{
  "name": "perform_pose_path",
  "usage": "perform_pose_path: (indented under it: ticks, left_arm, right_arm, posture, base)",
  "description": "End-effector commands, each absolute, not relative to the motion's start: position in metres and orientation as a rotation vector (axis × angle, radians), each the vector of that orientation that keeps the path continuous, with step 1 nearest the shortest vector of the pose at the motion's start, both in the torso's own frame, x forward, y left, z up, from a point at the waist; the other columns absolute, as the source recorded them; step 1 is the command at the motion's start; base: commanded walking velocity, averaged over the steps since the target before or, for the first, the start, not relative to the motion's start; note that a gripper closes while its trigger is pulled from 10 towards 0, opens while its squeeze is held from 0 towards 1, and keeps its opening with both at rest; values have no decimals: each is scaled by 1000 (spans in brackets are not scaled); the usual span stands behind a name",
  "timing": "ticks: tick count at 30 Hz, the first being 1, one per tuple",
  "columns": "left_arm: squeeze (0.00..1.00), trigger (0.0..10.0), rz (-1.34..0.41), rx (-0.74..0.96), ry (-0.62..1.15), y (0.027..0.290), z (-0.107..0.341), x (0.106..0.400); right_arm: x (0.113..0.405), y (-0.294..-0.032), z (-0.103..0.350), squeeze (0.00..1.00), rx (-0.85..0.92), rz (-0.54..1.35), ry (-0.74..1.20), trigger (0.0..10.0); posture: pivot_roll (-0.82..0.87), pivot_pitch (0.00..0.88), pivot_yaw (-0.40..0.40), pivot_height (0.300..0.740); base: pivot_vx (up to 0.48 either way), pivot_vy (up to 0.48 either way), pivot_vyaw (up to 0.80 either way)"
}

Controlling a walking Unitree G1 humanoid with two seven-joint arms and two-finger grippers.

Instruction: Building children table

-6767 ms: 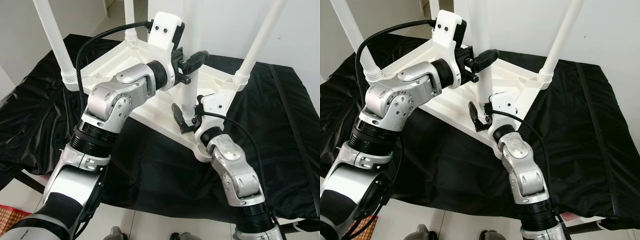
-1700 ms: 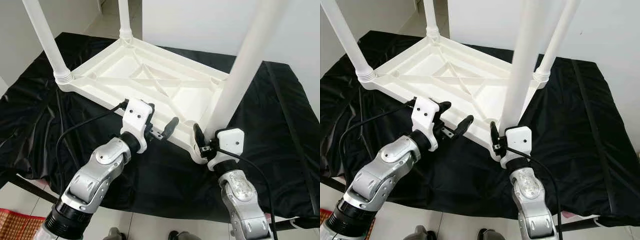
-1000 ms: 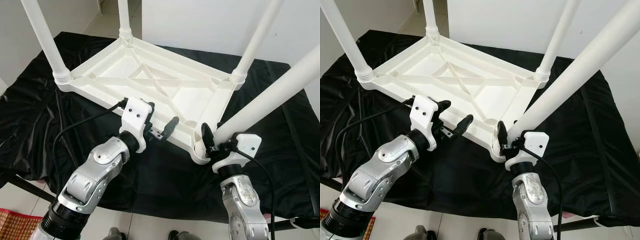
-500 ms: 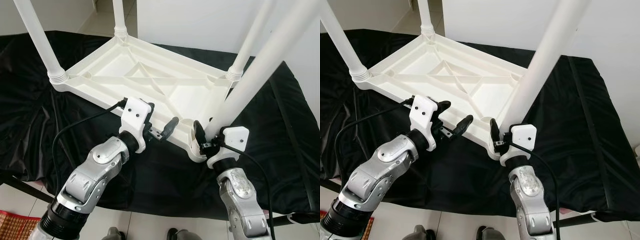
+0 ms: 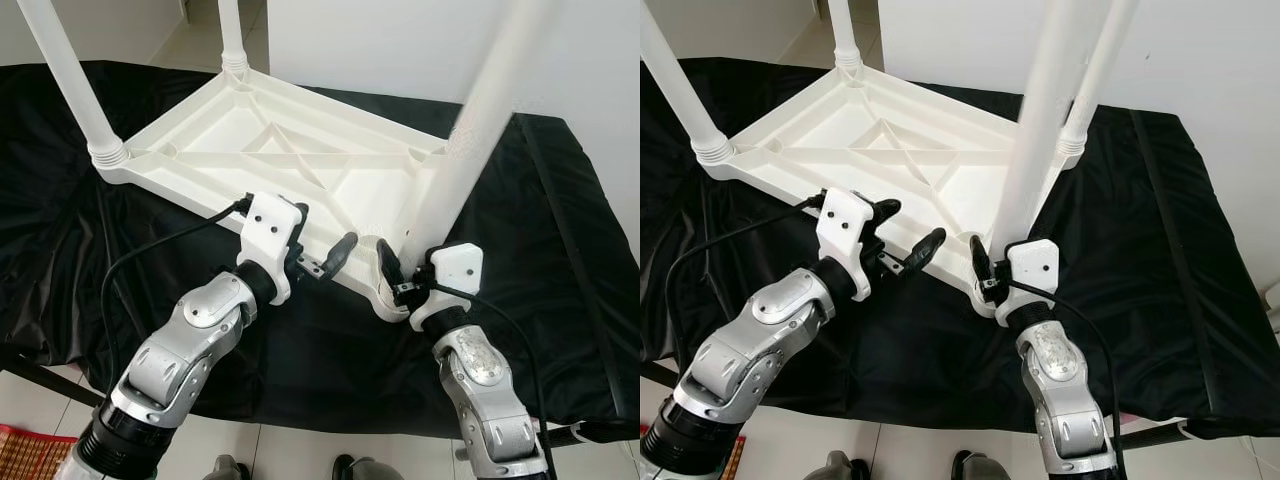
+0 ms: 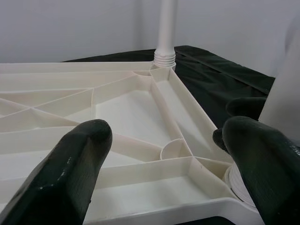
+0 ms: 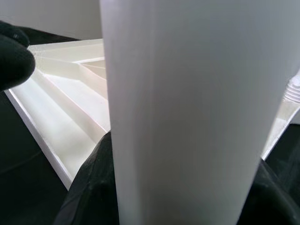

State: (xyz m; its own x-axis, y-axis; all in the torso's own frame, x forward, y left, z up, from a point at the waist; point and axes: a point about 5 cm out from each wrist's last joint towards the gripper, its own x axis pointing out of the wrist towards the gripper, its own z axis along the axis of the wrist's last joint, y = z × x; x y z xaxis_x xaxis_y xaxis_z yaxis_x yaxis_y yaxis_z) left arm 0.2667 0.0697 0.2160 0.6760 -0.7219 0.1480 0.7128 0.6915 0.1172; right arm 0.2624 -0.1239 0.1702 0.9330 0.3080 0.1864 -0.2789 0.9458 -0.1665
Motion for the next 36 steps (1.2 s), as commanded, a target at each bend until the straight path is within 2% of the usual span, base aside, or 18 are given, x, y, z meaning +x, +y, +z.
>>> perform_pose_path:
  ticks: [1,13,15,23,26,30,36]
  left_arm:
    - [0,10000,-905,69,-178,66,215,262]
    - [0,10000,-902,69,-178,68,216,260]
    - [0,10000,-899,67,-178,68,217,260]
    - [0,10000,-898,69,-175,69,217,259]
    - [0,10000,-901,69,-173,68,216,259]
    - [0,10000,-902,71,-173,68,217,259]
    - [0,10000,-899,75,-176,69,218,259]
  right_arm:
    - [264,-127,139,0,-154,307,-47,10000]
    - [262,-128,142,0,-175,285,-83,10000]
    - [256,-128,144,0,-280,326,-153,10000]
    - [249,-136,145,0,-296,323,-190,10000]
    - [251,-142,143,0,-270,291,-178,10000]
    - [255,-150,139,0,-98,207,-133,10000]
    - [257,-154,129,0,19,136,-78,10000]
  posture:
    - [28,189,-9,740]
    - [38,200,-6,740]
    - [38,201,-5,740]
    - [39,206,-2,740]
    - [39,206,-2,740]
    - [39,206,-2,740]
    - [45,205,3,740]
  base:
    - [0,0,0]
    - [0,0,0]
    - [0,0,0]
    - [0,0,0]
    - [0,0,0]
    - [0,0,0]
    - [0,0,0]
